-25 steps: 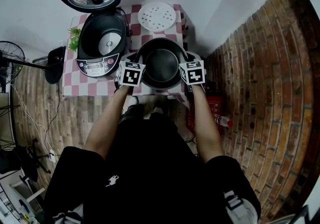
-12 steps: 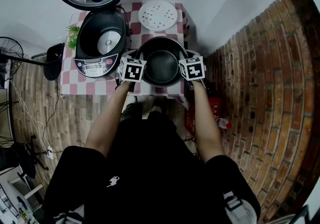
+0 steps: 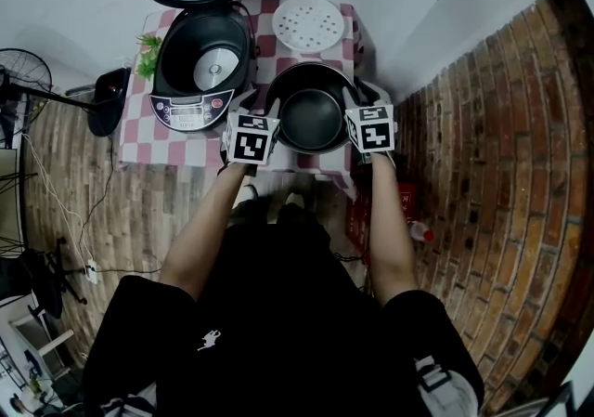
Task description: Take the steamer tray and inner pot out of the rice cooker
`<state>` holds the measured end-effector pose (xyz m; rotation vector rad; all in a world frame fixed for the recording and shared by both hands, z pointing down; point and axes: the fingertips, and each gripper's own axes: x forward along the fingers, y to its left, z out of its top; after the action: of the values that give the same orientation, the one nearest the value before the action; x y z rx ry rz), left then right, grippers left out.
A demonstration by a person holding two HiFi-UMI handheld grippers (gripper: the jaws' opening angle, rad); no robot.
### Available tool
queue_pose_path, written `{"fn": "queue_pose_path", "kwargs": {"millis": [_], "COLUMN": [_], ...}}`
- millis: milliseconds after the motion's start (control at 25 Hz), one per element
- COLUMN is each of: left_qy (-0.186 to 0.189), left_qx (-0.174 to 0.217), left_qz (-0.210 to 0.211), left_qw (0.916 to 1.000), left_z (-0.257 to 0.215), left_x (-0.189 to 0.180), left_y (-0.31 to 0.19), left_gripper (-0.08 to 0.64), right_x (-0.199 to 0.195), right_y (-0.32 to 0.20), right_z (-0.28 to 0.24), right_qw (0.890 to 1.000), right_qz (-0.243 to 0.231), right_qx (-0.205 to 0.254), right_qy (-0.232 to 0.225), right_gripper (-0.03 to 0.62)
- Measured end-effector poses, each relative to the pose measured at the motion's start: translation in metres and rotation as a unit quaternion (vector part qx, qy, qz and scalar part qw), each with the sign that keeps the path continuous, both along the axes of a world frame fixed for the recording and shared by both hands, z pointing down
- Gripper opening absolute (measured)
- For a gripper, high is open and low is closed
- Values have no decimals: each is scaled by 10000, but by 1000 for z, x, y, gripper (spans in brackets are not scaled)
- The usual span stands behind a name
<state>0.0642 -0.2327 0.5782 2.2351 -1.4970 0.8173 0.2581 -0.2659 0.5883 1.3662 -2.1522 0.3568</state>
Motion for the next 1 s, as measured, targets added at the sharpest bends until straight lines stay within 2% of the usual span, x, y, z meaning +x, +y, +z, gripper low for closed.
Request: {"fn": "queue_pose_path", "kwargs": {"millis": [160,520,560,720,1000], "left_qy": [236,474,496,608,800], "left_qx": [394,1260,1318,1452,1648], "left_qz": [75,-21,-41,-57,-76], "left_qw": [9989,9909,9900,9875,9831], "left_z": [-38,-98,-104,-118,-142], "left_x": [-6,-64,-72,-107,-172], "left_y": [18,53,59,84,131], "left_gripper": [147,40,26,5,3], "right_x": [-15,-60,-68,-94,-152], "right_y": [13,57,64,95,152], "right_z": [-27,-80,-86,-106,-146], "right_qw": [9993,9925,9915,9871,9801], "right_qz": [32,87,94,158,25], "right_qx": [256,583,632,783,1225], "right_qy": [-254,-1069,-1136,-1388,-1561], "right_gripper": [115,114,110,2,2]}}
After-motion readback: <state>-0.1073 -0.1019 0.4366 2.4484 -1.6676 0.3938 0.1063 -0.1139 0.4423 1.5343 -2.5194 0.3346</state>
